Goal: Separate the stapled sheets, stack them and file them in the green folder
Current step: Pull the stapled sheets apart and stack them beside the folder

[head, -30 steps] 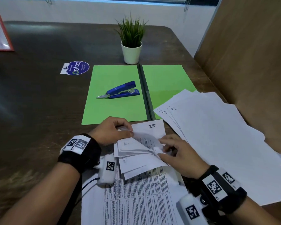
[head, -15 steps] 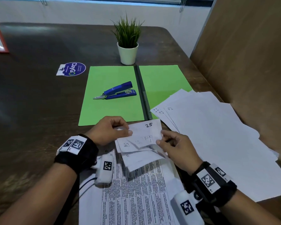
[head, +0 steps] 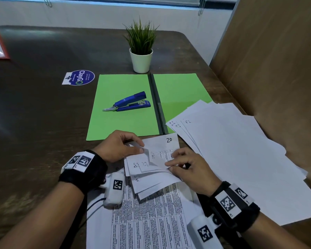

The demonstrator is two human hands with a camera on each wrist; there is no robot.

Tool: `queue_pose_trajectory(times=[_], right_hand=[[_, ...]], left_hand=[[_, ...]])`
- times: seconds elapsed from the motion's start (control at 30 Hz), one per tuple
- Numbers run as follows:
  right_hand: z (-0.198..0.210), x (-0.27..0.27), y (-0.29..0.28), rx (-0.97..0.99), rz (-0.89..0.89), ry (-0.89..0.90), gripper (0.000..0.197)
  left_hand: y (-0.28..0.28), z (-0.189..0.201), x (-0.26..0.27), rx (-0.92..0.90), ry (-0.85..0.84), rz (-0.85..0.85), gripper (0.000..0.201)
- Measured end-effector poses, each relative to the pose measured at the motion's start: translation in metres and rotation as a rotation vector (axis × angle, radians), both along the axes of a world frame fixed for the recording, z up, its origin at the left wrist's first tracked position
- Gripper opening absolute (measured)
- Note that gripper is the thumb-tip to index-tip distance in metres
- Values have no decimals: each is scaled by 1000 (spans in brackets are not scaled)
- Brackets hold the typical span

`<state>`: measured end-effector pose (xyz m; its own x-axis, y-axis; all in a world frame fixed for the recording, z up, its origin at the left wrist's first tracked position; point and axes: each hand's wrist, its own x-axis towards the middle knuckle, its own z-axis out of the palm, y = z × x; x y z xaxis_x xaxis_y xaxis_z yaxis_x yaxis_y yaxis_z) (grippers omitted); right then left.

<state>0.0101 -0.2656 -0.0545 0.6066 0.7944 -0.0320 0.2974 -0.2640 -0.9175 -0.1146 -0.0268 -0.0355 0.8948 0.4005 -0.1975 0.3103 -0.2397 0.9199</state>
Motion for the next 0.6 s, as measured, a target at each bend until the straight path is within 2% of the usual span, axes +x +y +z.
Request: queue_pose_trajectory(times=[0.13,0.27,0.33,0.43,0.6], right_hand=[[1,-2,0,41,-88,35,17],[3,-6,1,109,-199,83,23],[7,-9,0,129,-224,146,18],[12,-14,-3,140,-152,141,12],[10,-15,-5,87,-72,-6,31]], left_hand=[[0,-2,1,20,10,-7,10],[0,-1,2,23,18,-14,17],[-1,0,2,-1,13,2,18],[4,-3,2,-40,17,13,11],[3,-3,2,-49,22,25,5]])
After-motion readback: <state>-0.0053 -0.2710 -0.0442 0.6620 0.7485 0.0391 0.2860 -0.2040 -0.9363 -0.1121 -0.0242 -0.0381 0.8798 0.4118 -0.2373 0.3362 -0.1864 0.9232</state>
